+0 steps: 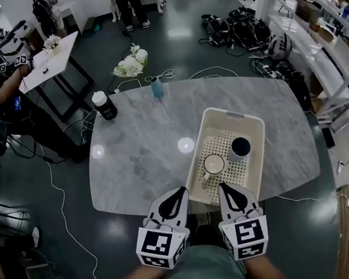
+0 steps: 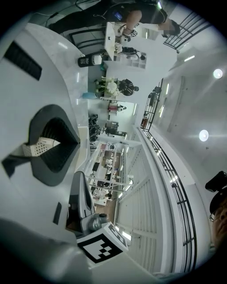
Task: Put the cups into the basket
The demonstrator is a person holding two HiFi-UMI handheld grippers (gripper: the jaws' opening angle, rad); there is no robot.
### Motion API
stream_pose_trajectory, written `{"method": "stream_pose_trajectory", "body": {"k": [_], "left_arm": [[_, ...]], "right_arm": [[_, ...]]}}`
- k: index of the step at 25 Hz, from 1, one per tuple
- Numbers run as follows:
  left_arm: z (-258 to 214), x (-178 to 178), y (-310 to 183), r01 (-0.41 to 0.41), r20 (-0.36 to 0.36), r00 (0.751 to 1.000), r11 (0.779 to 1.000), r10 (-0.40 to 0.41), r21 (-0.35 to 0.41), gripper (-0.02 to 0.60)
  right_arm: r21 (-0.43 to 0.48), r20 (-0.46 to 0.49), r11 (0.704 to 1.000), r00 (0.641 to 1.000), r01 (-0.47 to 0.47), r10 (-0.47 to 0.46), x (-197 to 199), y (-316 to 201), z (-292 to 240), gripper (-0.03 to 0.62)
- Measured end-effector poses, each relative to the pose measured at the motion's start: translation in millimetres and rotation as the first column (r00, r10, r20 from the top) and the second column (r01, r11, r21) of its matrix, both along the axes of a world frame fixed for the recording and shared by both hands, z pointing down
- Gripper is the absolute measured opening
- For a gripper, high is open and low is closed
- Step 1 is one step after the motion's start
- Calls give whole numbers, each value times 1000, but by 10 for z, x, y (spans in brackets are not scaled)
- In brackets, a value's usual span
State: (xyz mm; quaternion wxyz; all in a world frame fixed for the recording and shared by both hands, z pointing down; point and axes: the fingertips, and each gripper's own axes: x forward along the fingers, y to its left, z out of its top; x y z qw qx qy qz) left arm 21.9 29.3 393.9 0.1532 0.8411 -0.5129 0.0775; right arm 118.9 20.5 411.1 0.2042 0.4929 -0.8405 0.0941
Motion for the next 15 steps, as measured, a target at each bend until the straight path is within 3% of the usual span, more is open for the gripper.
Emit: {"method": "stream_pose_trajectory", "body": {"k": [8, 15], "left_arm": [[-40, -34, 526, -43, -47, 998, 999, 43, 9, 8], [-151, 4, 774, -32, -37, 999, 999, 33, 31, 8]], "right_arm": [[-4, -21, 999, 999, -38, 38, -27, 645, -45, 14], [-11, -16, 1000, 1000, -4, 4, -52, 909, -45, 14]]}}
